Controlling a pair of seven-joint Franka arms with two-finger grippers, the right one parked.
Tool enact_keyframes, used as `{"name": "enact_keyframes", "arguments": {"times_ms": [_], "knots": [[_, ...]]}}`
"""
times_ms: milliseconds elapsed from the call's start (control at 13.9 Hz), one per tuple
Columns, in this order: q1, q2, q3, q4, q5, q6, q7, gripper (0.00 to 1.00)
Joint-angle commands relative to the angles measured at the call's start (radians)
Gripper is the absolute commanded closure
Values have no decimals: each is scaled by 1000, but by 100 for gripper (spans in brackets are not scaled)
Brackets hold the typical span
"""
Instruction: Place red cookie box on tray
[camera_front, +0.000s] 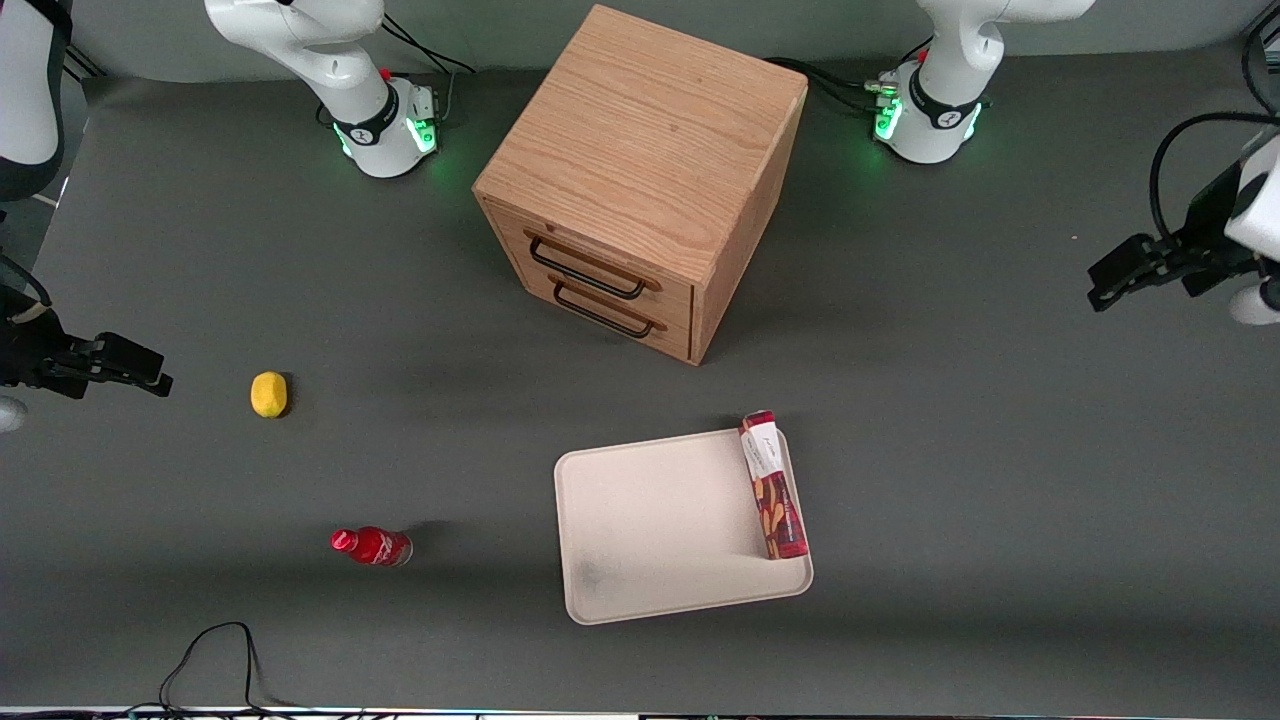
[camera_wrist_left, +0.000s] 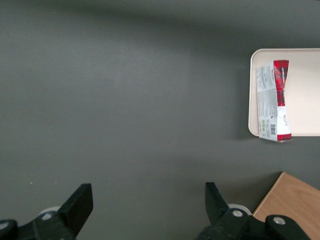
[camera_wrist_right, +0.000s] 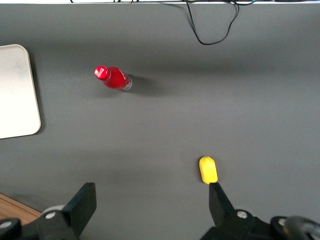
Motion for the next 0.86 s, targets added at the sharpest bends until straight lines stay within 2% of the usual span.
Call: {"name": "enact_keyframes", "arguments": {"times_ms": [0, 432, 649, 793], "knots": [[29, -105, -14, -117, 15, 51, 93, 0], [42, -91, -12, -106, 0, 60, 84, 0], [137, -83, -100, -102, -14, 59, 93, 0], [129, -82, -100, -89, -14, 50, 91, 0]]}}
